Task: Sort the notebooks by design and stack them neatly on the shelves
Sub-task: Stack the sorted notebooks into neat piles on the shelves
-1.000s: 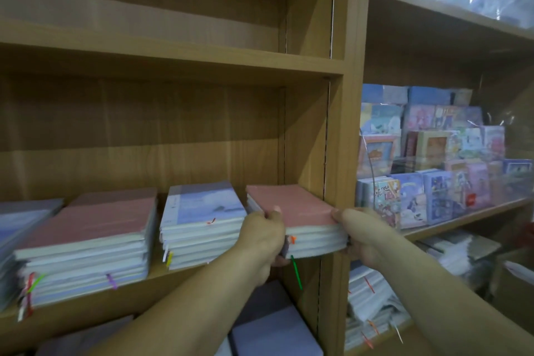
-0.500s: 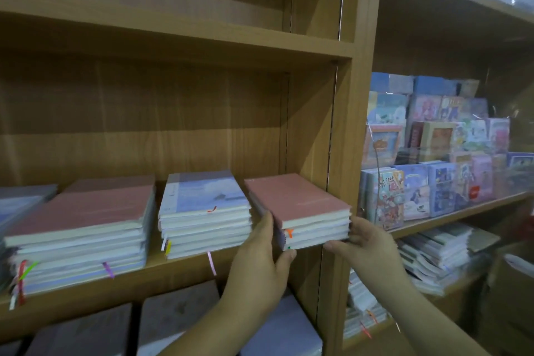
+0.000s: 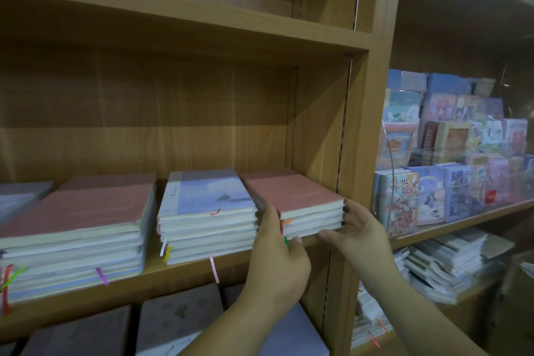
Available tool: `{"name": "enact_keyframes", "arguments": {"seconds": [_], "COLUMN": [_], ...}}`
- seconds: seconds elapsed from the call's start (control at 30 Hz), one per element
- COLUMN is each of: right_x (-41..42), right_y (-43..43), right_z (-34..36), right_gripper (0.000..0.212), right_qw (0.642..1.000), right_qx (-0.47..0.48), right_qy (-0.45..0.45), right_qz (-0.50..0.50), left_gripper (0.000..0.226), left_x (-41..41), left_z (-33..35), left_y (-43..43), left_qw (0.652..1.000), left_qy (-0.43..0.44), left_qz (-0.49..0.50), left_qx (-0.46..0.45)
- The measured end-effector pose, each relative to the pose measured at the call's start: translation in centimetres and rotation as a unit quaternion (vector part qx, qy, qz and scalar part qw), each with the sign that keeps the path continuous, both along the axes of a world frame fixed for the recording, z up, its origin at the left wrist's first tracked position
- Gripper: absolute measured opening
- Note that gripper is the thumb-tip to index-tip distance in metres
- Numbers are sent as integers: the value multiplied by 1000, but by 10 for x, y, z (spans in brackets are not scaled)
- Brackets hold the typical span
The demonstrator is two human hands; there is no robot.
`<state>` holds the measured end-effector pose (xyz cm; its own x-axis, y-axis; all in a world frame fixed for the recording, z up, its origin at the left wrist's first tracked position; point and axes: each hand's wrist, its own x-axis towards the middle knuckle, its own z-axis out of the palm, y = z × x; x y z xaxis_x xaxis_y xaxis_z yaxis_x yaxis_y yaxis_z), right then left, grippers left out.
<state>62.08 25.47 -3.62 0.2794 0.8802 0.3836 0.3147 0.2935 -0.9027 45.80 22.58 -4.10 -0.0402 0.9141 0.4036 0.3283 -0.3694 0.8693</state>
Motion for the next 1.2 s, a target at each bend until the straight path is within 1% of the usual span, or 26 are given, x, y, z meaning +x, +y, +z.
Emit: {"name": "enact_keyframes", "arguments": {"seconds": [0.03, 0.13, 0.2, 0.27, 0.37, 0.47, 0.53, 0.6, 0.73, 0.83, 1.0, 1.1, 1.2], "right_x": [1, 2, 3, 4, 5, 0, -1, 2, 13, 17, 17, 19, 20], "right_y": [0, -1, -1, 0, 1, 4, 7, 8, 9, 8, 4, -1, -4], "right_z": [-1, 0, 4, 10, 13, 12, 13, 15, 15, 14, 18, 16, 15], "right_gripper": [78, 59, 49, 46, 42, 49, 54, 57, 54, 53, 58, 56, 51], "right_qw": [1000, 997, 996, 997, 998, 997, 994, 993, 990, 989, 991, 990, 991], "right_qx": [12, 45, 59, 47, 20, -24, -36, -41, -70, -74, -74, -71, -63], "right_qy": [-4, -53, -37, -17, -17, 67, 94, 107, 115, 121, 86, 77, 68], "right_qz": [-2, -46, -58, -56, -50, 1, 31, 40, 42, 49, 68, 92, 94], "left_gripper": [75, 77, 80, 83, 86, 89, 88, 86, 68, 73, 81, 85, 82], "left_x": [0, -2, -3, -5, -7, -8, -8, -10, -13, -13, -12, -12, -12], "left_z": [-2, -6, -7, -9, -9, -7, -7, -5, -1, 0, 5, 4, 1], "left_y": [-1, 1, 6, 9, 7, 5, 5, 4, 6, 12, 12, 11, 6], "left_qw": [1000, 999, 999, 996, 992, 991, 990, 990, 990, 990, 988, 987, 989], "left_qy": [-9, -20, -28, -59, -96, -105, -105, -95, -73, -56, -51, -56, -59], "left_qz": [-11, -32, -40, -55, -75, -77, -85, -97, -118, -121, -131, -134, -126], "left_qx": [-3, -10, -6, -26, -39, -38, -43, -42, -40, -41, -64, -66, -42]}}
